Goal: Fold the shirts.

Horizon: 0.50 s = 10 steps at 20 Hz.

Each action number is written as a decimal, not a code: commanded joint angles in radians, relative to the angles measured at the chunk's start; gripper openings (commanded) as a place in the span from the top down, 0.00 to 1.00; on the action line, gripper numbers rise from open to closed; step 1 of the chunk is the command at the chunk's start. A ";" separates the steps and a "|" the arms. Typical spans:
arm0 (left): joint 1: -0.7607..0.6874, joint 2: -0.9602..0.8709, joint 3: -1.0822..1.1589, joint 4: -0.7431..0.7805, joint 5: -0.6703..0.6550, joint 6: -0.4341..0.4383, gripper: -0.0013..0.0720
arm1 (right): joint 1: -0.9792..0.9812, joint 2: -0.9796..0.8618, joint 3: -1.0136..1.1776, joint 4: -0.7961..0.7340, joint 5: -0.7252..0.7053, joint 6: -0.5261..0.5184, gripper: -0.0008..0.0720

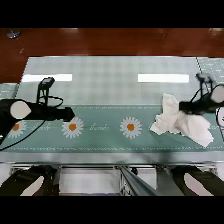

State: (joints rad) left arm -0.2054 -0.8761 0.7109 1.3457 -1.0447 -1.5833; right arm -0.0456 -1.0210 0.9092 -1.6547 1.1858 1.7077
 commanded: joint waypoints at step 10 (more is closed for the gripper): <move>0.068 0.418 -0.115 -0.064 -0.141 -0.027 0.03 | 0.223 0.205 0.787 0.093 0.028 -0.097 0.94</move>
State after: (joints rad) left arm -0.1402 -0.5060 0.6327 1.3193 -1.1786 -1.5997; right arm 0.0952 -0.8299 1.5543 -1.5700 1.2461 1.6226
